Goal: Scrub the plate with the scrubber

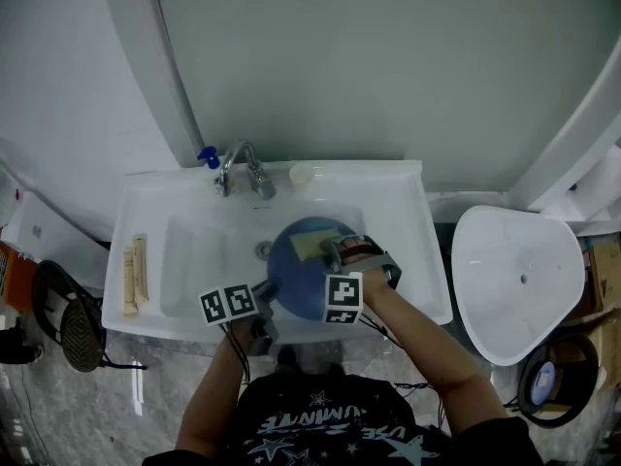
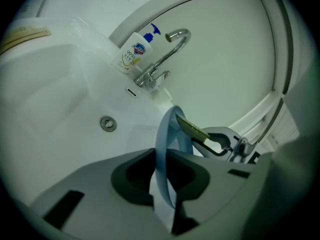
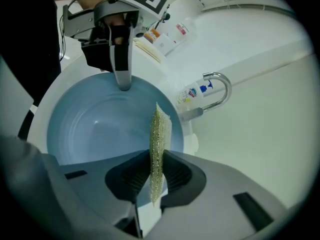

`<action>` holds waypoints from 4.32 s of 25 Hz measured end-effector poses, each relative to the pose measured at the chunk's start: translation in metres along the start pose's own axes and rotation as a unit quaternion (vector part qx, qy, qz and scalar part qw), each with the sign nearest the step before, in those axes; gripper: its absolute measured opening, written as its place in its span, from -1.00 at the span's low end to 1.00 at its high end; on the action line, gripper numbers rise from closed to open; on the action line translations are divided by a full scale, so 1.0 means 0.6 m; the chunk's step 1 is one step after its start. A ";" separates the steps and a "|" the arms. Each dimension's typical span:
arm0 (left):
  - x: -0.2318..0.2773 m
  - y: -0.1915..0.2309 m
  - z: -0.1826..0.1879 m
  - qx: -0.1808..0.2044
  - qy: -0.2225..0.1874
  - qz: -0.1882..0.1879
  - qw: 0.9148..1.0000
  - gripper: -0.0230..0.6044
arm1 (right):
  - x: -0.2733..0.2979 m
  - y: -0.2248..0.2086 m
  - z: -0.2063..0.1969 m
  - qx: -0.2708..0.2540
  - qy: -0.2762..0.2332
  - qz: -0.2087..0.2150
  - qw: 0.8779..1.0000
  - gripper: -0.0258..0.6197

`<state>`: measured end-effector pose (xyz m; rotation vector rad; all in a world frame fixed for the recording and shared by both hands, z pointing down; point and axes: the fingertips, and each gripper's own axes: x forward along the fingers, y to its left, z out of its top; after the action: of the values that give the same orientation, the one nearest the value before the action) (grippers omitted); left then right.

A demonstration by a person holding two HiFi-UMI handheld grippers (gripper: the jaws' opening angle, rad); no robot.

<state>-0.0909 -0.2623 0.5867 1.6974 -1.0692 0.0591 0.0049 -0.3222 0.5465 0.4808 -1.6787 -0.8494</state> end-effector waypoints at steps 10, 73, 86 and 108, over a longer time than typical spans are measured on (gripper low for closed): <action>-0.009 -0.009 0.015 -0.005 -0.011 -0.010 1.000 -0.77 | 0.010 0.015 0.017 -0.001 0.022 0.001 1.000 -0.69; 0.008 -0.010 -0.010 -0.019 0.019 -0.023 0.999 -0.75 | 0.005 0.028 0.016 -0.059 -0.020 -0.009 0.998 -0.69; 0.008 -0.008 0.023 -0.044 -0.007 -0.040 0.998 -0.73 | 0.019 0.032 -0.034 0.000 0.022 -0.005 1.000 -0.69; 0.022 0.061 0.069 -0.127 -0.047 -0.009 0.991 -0.73 | 0.012 0.111 0.008 0.145 0.018 0.103 0.984 -0.69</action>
<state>-0.1258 -0.3041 0.6032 1.4919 -1.0817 -0.1646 0.0058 -0.2821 0.6004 0.5070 -1.7916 -0.4448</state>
